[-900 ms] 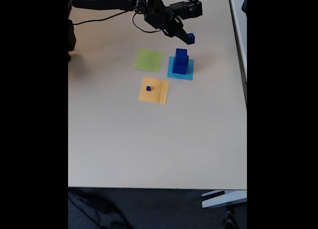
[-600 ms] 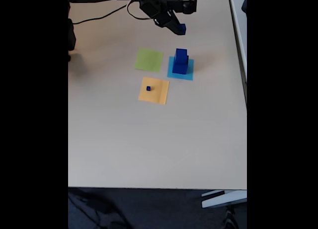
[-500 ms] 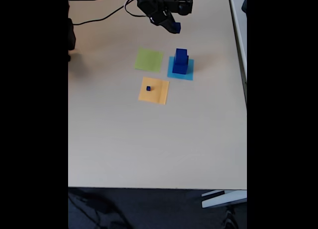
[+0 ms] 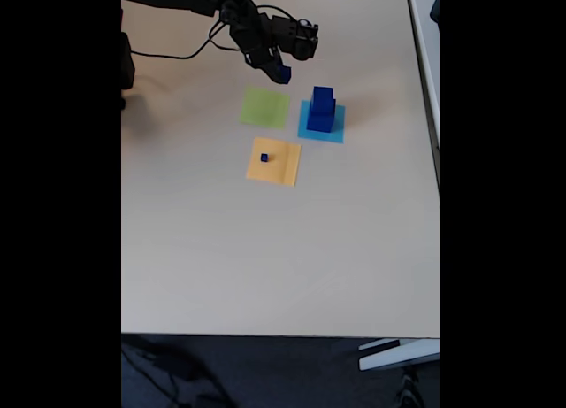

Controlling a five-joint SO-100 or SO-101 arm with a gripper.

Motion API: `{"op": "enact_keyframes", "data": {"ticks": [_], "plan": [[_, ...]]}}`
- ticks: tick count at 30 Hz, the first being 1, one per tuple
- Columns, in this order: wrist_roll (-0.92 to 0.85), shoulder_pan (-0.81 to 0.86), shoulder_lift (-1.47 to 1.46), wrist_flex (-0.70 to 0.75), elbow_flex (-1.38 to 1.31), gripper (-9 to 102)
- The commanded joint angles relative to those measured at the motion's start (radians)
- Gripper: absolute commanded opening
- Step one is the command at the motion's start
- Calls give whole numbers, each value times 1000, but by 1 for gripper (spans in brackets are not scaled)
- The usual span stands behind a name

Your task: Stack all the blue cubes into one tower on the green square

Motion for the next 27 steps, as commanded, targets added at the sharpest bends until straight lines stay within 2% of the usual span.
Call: {"op": "enact_keyframes", "data": {"ticks": [1,8,20,27], "plan": [[8,5,100,-75,46,3],[37,6,106,-262,209,4],[106,20,115,-290,293,2],[132,25,114,-387,385,1]]}}
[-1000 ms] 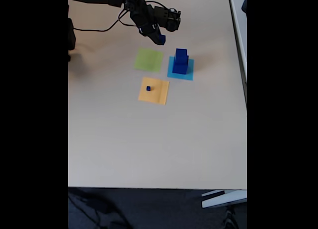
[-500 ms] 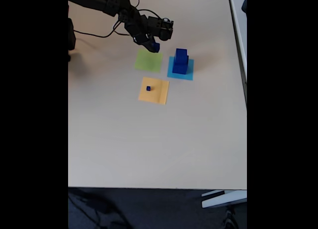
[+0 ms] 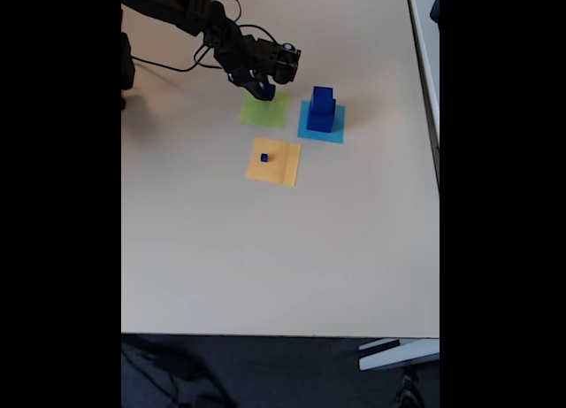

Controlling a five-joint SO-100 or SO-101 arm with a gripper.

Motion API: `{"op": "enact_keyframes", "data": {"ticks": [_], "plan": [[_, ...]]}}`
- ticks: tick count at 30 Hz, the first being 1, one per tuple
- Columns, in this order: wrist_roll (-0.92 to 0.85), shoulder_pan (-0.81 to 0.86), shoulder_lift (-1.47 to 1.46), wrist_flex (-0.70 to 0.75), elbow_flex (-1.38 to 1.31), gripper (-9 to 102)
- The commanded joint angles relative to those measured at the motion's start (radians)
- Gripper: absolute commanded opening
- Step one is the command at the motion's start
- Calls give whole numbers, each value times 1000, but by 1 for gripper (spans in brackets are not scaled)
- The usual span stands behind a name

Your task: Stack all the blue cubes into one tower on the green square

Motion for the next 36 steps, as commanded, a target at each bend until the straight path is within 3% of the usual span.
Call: {"op": "enact_keyframes", "data": {"ticks": [1,10,36], "plan": [[18,12,77,-46,17,1],[23,26,58,-140,86,0],[51,25,46,-155,123,12]]}}
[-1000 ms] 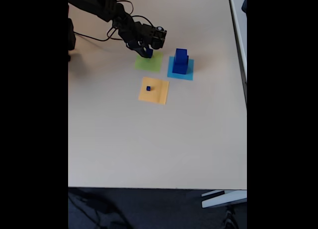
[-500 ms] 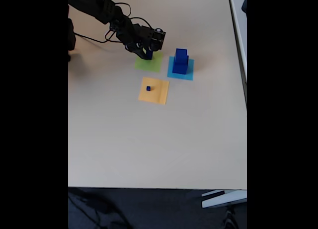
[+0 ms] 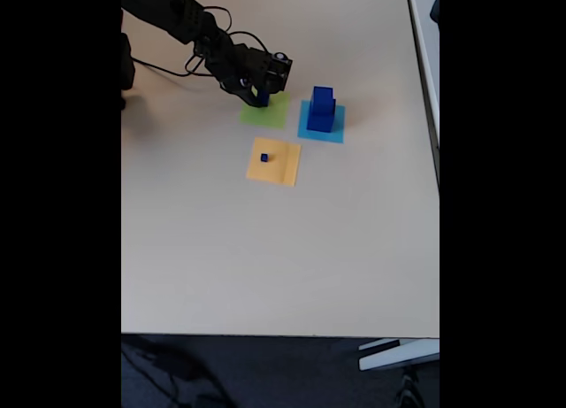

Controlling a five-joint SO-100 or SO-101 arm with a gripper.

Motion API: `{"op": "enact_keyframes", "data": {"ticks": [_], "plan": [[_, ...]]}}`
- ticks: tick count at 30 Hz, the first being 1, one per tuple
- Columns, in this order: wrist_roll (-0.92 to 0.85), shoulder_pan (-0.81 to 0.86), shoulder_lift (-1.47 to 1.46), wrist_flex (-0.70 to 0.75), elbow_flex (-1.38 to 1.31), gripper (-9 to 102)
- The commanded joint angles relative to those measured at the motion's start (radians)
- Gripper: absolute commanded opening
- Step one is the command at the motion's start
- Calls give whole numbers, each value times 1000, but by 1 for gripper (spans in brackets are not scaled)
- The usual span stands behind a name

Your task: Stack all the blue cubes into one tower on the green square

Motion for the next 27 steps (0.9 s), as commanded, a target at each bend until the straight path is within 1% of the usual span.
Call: {"op": "enact_keyframes", "data": {"ticks": [1,5,9,15,21,27], "plan": [[2,8,41,-9,-3,12],[5,8,40,-11,-3,13],[11,6,37,-12,-3,18],[12,5,34,-15,-3,21],[-28,5,35,-20,-26,25],[-89,2,44,2,-104,29]]}}
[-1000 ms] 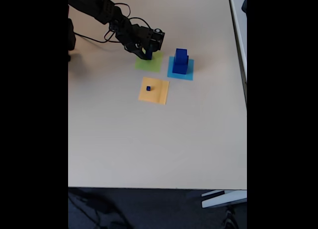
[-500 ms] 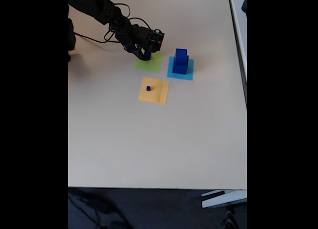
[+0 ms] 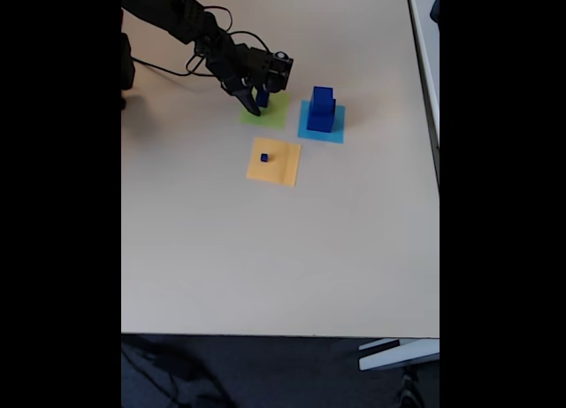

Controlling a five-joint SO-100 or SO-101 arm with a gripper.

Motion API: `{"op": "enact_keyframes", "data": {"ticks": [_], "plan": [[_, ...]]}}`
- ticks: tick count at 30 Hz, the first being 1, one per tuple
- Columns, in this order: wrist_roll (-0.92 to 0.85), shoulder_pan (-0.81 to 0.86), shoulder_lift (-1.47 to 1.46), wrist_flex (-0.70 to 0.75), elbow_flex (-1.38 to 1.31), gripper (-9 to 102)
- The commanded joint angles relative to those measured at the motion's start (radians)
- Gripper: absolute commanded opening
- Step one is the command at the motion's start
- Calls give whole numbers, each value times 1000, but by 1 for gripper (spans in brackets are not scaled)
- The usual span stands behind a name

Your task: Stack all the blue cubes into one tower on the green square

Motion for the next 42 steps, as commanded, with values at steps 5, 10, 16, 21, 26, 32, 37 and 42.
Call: {"op": "enact_keyframes", "data": {"ticks": [5,10,16,21,26,32,37,42], "plan": [[-103,2,63,34,-181,31],[-212,-2,72,92,-379,35],[-373,6,40,170,-653,37],[-351,31,29,170,-640,37],[-348,40,5,169,-650,36],[-341,60,5,164,-609,33],[-334,94,6,170,-574,33],[-339,112,-3,170,-561,31]]}}
